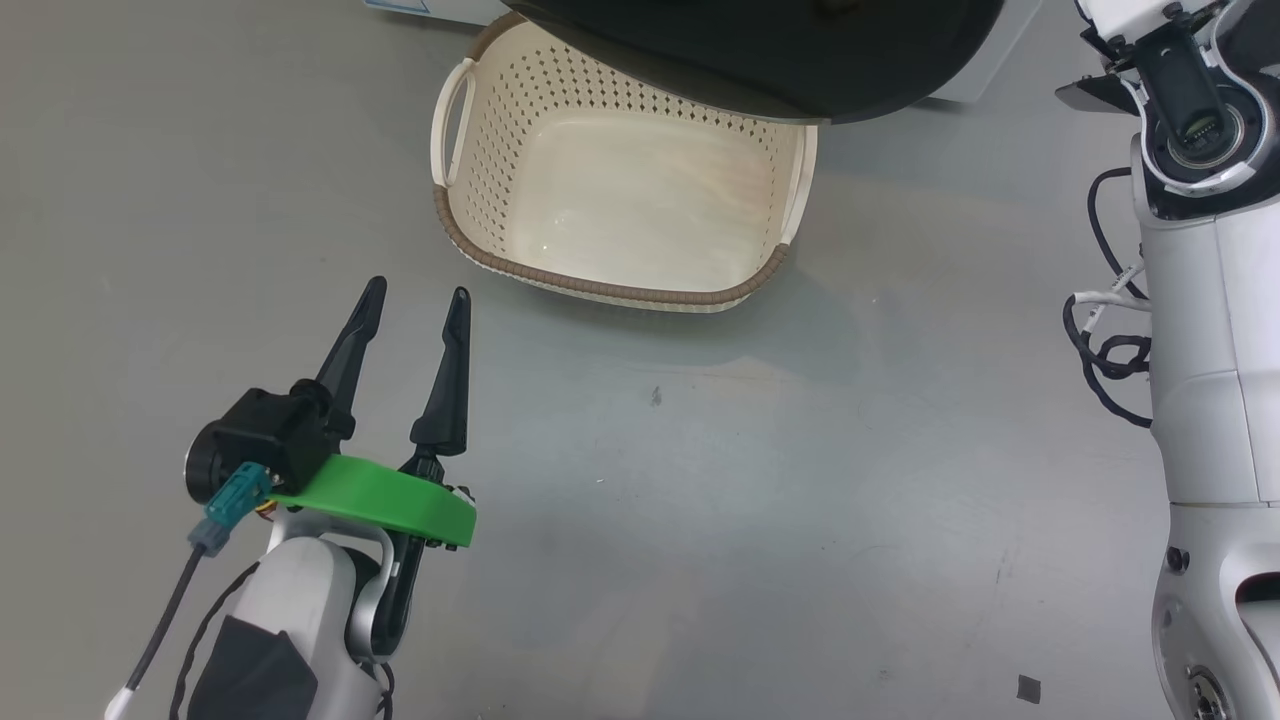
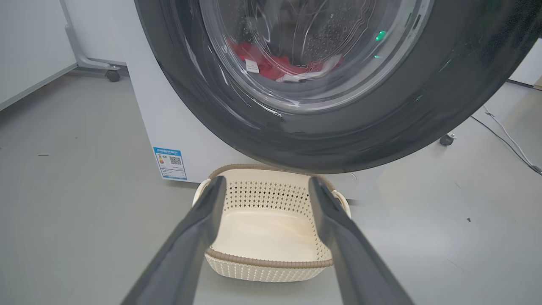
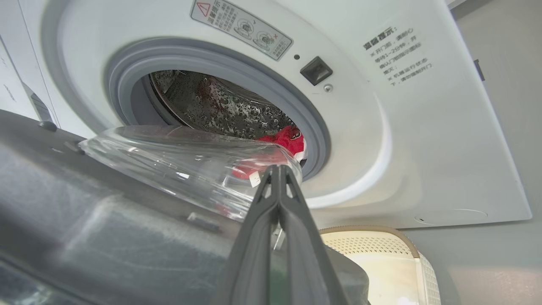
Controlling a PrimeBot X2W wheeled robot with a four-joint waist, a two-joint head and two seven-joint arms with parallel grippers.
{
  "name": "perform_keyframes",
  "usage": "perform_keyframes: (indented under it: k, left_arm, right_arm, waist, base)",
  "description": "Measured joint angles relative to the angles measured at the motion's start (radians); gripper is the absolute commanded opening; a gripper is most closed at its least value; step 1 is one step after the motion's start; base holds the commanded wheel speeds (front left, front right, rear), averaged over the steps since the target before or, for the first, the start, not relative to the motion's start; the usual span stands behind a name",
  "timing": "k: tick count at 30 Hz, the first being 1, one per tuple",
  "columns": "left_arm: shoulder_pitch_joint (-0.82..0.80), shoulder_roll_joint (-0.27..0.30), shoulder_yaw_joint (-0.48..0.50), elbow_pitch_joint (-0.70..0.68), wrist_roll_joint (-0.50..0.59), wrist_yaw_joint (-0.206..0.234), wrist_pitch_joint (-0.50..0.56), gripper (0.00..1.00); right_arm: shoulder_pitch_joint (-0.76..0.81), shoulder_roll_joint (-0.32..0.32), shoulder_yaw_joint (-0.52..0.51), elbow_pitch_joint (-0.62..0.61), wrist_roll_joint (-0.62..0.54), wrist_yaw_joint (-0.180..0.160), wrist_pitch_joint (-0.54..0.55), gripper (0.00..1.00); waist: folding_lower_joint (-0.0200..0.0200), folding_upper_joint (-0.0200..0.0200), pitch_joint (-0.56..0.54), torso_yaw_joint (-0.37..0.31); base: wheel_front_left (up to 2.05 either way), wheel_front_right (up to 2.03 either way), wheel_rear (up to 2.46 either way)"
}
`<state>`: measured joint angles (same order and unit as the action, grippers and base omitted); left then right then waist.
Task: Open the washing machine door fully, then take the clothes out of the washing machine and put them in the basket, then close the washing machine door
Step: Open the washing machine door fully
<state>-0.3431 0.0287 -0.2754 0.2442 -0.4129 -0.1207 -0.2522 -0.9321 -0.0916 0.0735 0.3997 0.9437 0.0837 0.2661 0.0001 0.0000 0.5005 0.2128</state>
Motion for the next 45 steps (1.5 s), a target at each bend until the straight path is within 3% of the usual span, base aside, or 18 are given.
perform_keyframes:
  k: [22,45]
  left_arm:
    - [-0.004,0.0,0.0,0.011,0.0,0.0,0.0,1.0]
    - [-0.003,0.0,-0.01,0.041,0.002,0.0,0.0,1.0]
  right_arm:
    - [-0.064,0.013,-0.044,0.086,0.31,-0.059,0.286,0.0]
    - [-0.002,0.015,-0.019,0.124,0.5,-0.114,0.464,0.0]
  waist:
    - [-0.0001,0.0,-0.005,-0.007]
    - [-0.0001,0.0,-0.07,-0.014]
  base:
    - [0.0,0.0,0.0]
    - [0.0,0.0,0.0]
